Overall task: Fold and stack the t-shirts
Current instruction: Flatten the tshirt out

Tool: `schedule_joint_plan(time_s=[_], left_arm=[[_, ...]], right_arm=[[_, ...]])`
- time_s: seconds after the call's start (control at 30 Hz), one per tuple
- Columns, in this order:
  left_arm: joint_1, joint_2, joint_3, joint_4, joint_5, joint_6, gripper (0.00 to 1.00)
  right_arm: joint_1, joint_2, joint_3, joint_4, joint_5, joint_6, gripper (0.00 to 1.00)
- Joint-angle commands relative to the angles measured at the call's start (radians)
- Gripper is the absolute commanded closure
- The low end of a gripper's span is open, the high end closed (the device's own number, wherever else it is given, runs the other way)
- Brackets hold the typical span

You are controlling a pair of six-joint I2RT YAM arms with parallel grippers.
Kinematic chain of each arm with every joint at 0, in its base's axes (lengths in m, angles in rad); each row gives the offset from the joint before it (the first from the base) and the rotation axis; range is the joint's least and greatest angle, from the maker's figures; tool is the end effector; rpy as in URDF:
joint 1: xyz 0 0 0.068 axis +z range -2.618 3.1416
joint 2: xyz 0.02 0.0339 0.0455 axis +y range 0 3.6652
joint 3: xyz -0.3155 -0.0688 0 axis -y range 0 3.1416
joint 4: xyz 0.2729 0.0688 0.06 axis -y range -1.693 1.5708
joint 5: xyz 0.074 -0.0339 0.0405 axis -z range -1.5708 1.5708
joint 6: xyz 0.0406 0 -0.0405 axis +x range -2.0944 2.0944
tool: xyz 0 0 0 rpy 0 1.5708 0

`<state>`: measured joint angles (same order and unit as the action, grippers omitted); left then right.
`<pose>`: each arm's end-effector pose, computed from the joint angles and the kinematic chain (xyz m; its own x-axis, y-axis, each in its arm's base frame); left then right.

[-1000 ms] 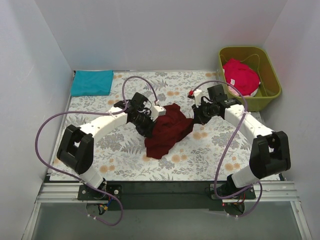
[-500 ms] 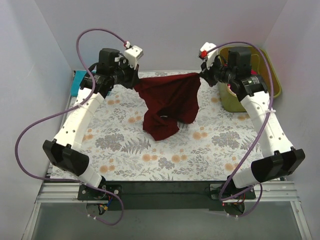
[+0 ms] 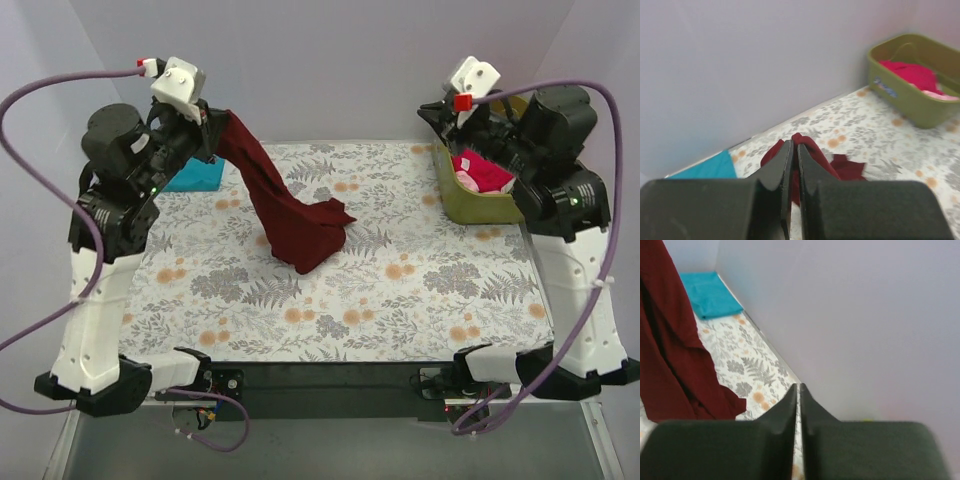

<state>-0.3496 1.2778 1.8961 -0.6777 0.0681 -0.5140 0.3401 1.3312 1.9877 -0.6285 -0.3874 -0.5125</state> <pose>0.2159 -0.0816 0.6158 -0.2480 -0.4317 -0.8673 0.3257 0.8060 -0.4943 0.2176 0.0933 0.6372 0.3490 -0.3581 -0.8660 -0.5665 0.6555 -0.4994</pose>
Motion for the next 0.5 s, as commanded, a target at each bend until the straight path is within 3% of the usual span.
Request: schedule_joint_plan(time_s=[0.0,0.07,0.1,0.17,0.3,0.43,0.47], left_arm=[[0.001,-0.066,0.017,-0.063,0.266,-0.003,1.00],[0.001,-0.052,0.043,-0.166,0.337,-0.021,1.00],[0.001,-0.045,0.060,-0.192,0.401,-0.032,1.00],[0.001,-0.023,0.069,-0.262,0.494,-0.058,1.00],[0.001,0.006,0.032,-0.296,0.625,-0.135,1.00],[0.001,0.029,-0.035,-0.260,0.586,-0.208,1.00],[0.001,0.044,-0.051,-0.255,0.581,-0.236,1.00]], right_arm=[[0.011,-0.088,-0.053,-0.014,-0.070,0.043,0.83],[0.013,-0.118,-0.096,-0.020,-0.158,0.083,0.65],[0.014,-0.141,-0.131,-0.019,-0.191,0.104,0.50],[0.023,-0.153,-0.158,-0.017,-0.284,0.164,0.40],[0.097,-0.132,-0.190,-0.011,-0.329,0.232,0.37],[0.244,-0.101,-0.225,0.032,-0.271,0.288,0.35],[0.329,-0.096,-0.233,0.068,-0.239,0.295,0.35]])
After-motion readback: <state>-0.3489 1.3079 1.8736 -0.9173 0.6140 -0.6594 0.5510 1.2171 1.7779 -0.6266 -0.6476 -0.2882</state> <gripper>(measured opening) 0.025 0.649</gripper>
